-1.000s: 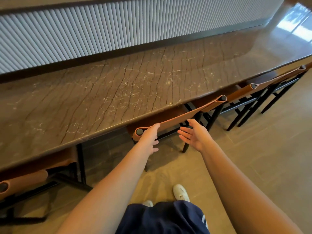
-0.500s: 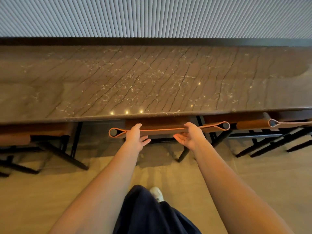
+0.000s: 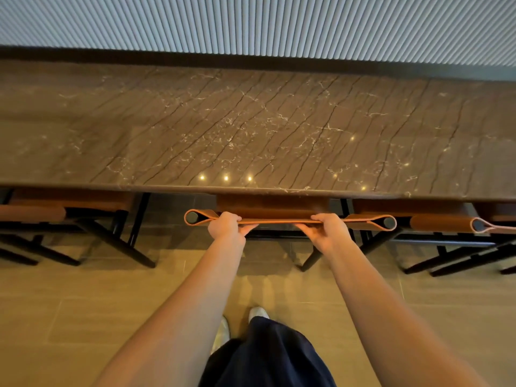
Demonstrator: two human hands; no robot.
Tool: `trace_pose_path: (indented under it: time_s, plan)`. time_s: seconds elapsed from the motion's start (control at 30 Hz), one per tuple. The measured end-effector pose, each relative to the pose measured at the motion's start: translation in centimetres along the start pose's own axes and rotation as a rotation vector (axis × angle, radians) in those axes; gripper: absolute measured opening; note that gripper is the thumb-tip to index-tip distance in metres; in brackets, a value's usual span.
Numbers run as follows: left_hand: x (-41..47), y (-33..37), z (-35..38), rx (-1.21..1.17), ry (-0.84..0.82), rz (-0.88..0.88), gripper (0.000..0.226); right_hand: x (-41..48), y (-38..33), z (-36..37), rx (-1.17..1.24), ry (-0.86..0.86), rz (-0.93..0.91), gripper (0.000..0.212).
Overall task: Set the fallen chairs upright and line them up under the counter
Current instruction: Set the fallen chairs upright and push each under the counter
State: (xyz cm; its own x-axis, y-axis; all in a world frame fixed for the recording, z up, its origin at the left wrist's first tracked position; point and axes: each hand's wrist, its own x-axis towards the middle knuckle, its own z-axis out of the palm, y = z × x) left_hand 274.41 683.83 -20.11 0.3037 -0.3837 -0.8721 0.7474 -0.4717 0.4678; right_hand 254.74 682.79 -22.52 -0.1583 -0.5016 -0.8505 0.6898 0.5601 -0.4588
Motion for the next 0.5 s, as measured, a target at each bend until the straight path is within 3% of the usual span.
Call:
trace_pose_path:
  time_s: [0.5]
  plan:
    - [1.0,3.9,-6.6,0.091,0.11,0.114,0.025,-2.4,6.8,3.5,0.018,-0.043,0.026,0.072]
